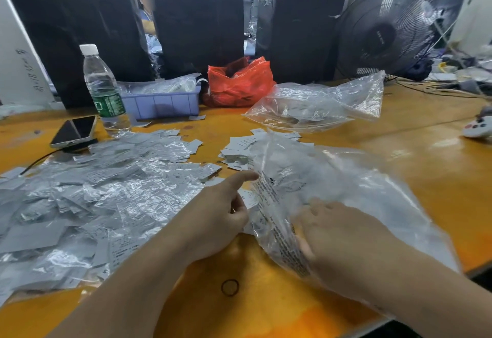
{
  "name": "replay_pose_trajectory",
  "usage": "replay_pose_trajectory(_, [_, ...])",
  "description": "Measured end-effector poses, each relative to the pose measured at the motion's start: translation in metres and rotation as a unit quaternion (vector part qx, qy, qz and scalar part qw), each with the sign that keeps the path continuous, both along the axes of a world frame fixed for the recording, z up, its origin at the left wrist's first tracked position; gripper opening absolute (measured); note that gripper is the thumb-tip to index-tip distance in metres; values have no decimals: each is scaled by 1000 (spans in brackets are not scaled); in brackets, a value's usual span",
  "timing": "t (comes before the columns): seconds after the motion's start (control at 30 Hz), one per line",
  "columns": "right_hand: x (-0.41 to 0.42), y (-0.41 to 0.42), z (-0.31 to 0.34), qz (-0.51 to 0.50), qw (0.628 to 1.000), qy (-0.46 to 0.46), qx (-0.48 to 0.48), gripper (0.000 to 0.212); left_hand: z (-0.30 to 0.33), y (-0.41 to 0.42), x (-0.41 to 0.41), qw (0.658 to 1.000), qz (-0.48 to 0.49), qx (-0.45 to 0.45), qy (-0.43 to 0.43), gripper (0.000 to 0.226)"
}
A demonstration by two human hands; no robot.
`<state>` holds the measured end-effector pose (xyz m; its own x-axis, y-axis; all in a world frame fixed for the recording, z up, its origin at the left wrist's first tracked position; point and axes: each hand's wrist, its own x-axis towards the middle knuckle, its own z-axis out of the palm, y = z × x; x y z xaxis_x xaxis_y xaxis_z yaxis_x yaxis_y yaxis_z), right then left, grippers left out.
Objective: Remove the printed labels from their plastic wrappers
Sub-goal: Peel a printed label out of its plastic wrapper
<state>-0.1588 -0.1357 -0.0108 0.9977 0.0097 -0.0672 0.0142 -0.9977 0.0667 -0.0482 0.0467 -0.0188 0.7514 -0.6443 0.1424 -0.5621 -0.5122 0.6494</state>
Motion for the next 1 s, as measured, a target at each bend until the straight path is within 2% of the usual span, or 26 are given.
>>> replay_pose_trajectory(0.07, [3,1,-4,62,995,-33,68,53,0,0,1,1000,1,0,-2,55])
replay_pose_trajectory(0.13, [6,-5,-3,78,987,-57,131,32,-1,0,1,1000,0,1,1,55])
replay_pose_trajectory(0.2, [6,-10,-2,77,983,-102,133,10,-1,0,1,1000,-1,1,4,55])
replay_pose_trajectory(0.3, [8,-14,-1,70,982,-138,110,15,-2,1,2,1000,0,4,4,55])
replay_pose_trajectory(0.43, [11,-17,-1,40,972,-176,150,15,-2,0,2,1000,4,5,1,54])
replay_pose_trajectory(0.5, [14,-19,-3,25,970,-159,183,16,-2,1,2,1000,4,-1,-2,53])
replay_pose_trajectory(0.53, [15,-18,-4,20,972,-138,191,25,-1,1,2,1000,5,-8,-5,53])
replay_pose_trajectory(0.63, [20,-17,-5,16,984,-79,156,42,0,2,3,999,19,-37,-18,53])
replay_pose_trajectory(0.8, [28,-15,3,7,988,-98,119,18,3,6,3,997,35,-67,-24,47])
replay_pose_trajectory(1.0, [33,-22,11,-1,968,-167,190,24,3,5,3,995,45,-80,-26,47])
